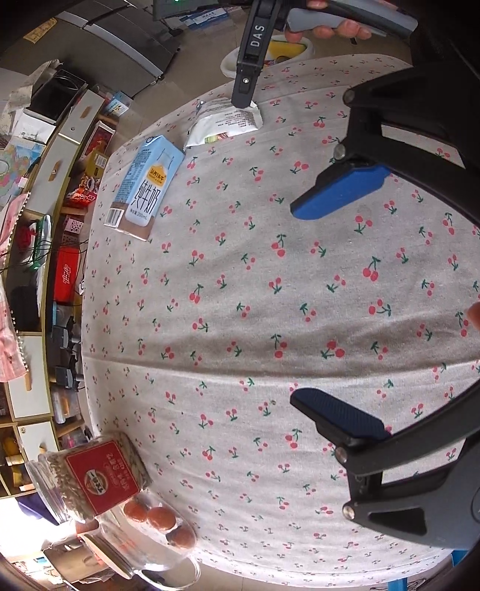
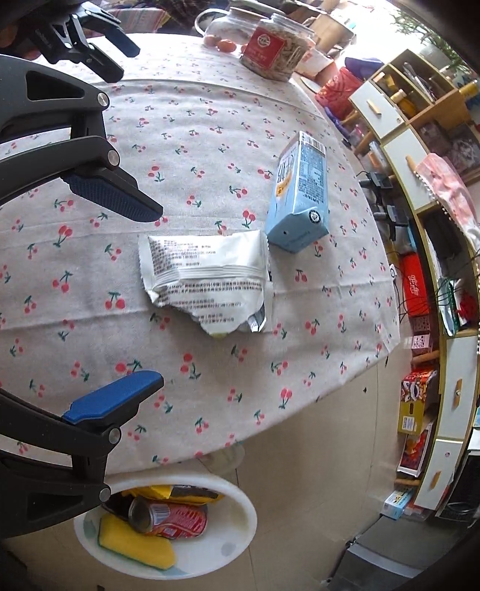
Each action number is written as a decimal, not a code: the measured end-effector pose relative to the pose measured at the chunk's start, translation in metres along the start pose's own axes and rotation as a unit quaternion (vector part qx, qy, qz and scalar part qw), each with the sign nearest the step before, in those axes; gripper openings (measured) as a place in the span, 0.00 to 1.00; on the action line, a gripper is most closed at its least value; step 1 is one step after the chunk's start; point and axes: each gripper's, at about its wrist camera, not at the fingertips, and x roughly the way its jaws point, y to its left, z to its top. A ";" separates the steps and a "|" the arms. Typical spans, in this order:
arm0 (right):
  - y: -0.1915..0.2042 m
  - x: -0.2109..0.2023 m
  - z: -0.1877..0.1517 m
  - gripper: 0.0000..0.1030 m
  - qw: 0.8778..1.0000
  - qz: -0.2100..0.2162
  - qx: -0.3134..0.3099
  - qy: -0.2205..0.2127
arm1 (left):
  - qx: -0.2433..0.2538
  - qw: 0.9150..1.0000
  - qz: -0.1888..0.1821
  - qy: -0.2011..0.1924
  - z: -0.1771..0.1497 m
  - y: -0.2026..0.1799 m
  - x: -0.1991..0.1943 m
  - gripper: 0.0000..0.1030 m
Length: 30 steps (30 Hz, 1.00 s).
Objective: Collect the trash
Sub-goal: 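Move both tools back from the bin over the table toward the carton, then grasp the blue milk carton with the left tool while the right tool grasps the white wrapper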
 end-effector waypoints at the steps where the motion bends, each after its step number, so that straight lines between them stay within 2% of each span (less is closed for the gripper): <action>1: 0.005 0.004 0.002 0.82 1.000 -0.005 -0.005 0.001 | -0.002 1.000 -0.001 0.000 0.000 0.002 0.000 0.90; 4: 0.016 0.017 0.006 0.82 0.999 -0.026 -0.017 0.004 | -0.008 1.000 -0.001 0.003 0.001 0.007 0.001 0.90; 10: 0.022 0.038 0.018 0.82 0.999 -0.038 -0.022 0.014 | -0.017 1.000 0.001 0.008 0.000 0.016 0.003 0.90; 16: 0.023 0.042 0.021 0.81 0.998 -0.055 -0.038 -0.001 | -0.016 1.000 0.006 0.009 -0.001 0.015 0.006 0.90; 18: 0.023 0.041 0.021 0.76 0.998 -0.057 -0.039 -0.003 | -0.014 1.000 0.006 0.008 0.001 0.013 0.007 0.90; 20: 0.019 0.037 0.021 0.58 0.997 -0.064 -0.045 -0.007 | -0.011 1.000 0.002 0.007 0.003 0.009 0.008 0.90; 23: 0.006 0.030 0.020 0.46 0.999 -0.044 -0.031 -0.002 | -0.010 1.000 -0.007 0.010 0.012 0.000 0.010 0.90; 25: -0.005 0.026 0.020 0.39 0.999 -0.027 -0.017 0.003 | -0.015 1.000 -0.019 0.011 0.021 -0.007 0.011 0.90; 30: -0.034 0.010 0.014 0.30 1.000 -0.002 0.009 0.002 | -0.042 0.997 -0.056 0.013 0.051 -0.035 0.019 0.90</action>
